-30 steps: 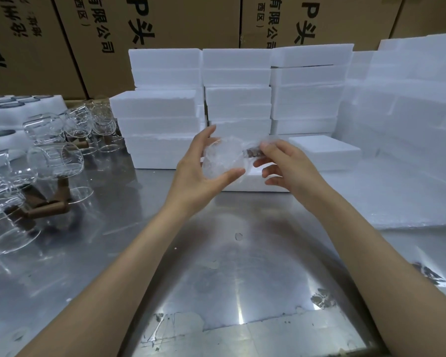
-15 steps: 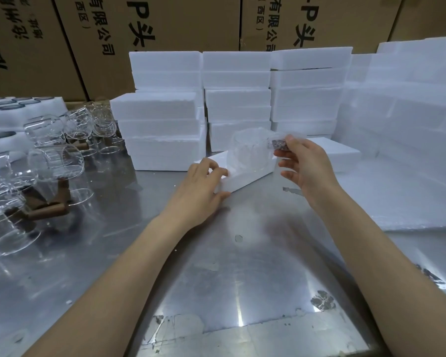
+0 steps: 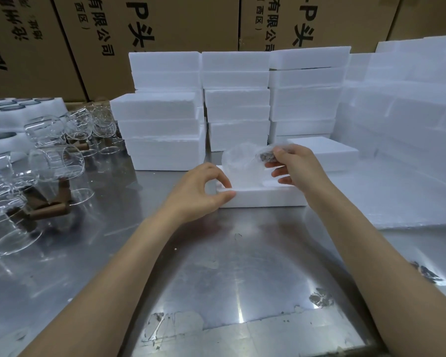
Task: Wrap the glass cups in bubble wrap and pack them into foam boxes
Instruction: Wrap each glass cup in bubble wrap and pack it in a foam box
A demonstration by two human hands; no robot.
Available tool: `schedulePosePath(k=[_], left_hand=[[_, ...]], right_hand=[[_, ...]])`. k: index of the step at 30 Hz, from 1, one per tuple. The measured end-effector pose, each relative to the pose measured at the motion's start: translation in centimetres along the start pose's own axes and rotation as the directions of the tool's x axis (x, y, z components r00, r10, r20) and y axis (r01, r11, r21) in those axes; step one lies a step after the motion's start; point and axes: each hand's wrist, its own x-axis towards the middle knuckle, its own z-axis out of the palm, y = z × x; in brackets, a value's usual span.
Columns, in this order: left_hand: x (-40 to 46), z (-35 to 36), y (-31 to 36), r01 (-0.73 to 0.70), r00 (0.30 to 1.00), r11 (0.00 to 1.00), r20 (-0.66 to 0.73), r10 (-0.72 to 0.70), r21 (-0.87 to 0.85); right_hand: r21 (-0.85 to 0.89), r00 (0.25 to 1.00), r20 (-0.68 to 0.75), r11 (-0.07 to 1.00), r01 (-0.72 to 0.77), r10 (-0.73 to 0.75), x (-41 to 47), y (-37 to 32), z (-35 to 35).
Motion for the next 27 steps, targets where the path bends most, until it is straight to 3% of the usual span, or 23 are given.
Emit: schedulePosePath(k=[6, 11, 16, 20, 27], left_hand=[[-0.2, 0.2, 0.1, -0.002, 0.997, 1.000, -0.074, 0.003, 0.009], [-0.3, 0.2, 0.1, 0.005, 0.998, 1.000, -0.068, -0.004, 0.023], [-0.2, 0.6, 0.0, -0.094, 0.994, 0.979, -0.045, 0.104, 0.181], [0.0, 0.8, -0.6, -0.109, 0.992, 0.984, -0.051, 0.118, 0.144], [0.2, 1.3, -0.8, -0.098, 0.995, 0.985, 0.019, 0.097, 0.142]], right_hand=[[-0.243, 0.999, 0.041, 0.970, 0.022, -0.012, 0.6, 0.5, 0.4], [-0.536, 1.000, -0.002, 0.844, 0.014, -0.018, 0.4, 1.0, 0.7], [-0.747, 0.996, -0.036, 0.664, 0.030, -0.085, 0.0, 1.3, 1.7], [-0.788, 0.992, -0.058, 0.615, 0.025, -0.115, 0.1, 1.4, 2.1], [-0.778, 0.986, -0.082, 0.627, 0.029, -0.147, 0.4, 1.7, 1.9]])
